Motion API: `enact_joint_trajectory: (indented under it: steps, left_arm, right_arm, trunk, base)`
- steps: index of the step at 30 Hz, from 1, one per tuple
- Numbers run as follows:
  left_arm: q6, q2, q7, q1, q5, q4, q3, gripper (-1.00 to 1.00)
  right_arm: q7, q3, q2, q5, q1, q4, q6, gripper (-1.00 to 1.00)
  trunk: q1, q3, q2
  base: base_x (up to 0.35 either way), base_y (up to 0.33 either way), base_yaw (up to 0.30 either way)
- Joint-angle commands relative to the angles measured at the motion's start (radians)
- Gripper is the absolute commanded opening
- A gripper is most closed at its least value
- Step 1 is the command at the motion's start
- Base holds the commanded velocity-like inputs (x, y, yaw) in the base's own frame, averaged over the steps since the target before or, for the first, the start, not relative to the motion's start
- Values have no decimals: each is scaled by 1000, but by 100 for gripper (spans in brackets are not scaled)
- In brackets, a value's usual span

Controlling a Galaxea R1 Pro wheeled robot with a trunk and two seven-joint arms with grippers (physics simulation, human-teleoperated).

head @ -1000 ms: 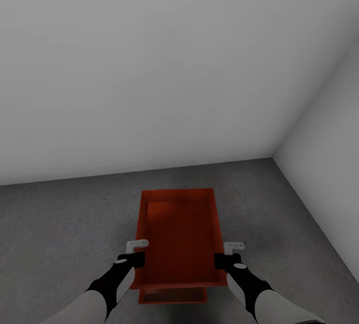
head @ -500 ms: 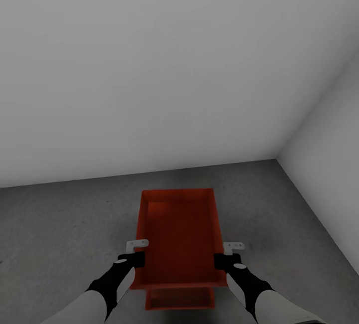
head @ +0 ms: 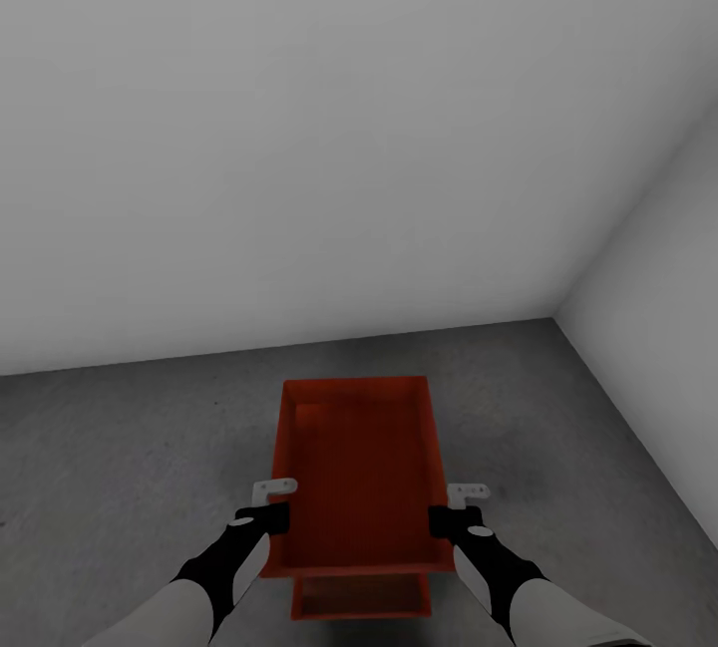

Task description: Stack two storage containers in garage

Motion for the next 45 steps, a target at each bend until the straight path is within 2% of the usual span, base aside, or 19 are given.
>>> enact_joint_trajectory:
  steps: [1,11,26,45]
  left_arm:
    - [-34,32,26,-1,-12,-10,17,-100]
    - [-34,32,26,-1,-11,-11,17,-100]
    - [-34,33,26,-1,3,-10,18,-100]
    - [-34,33,26,-1,3,-10,17,-100]
  right_arm:
    - [-8,0,-7,-10,0,4,-3,-100]
    - [-8,0,-7,-10,0,4,-3,-100]
    - [-8,0,-7,-10,0,3,-3,-100]
    - [-8,0,-7,-10,0,4,-3,-100]
  trunk:
    - [0,-1,-2]
    - [0,-1,-2]
    - [0,-1,-2]
    - [0,-1,-2]
  base:
    - [0,0,0]
    - [-30,0,0]
    - [-247,0,0]
    - [-7,0,0]
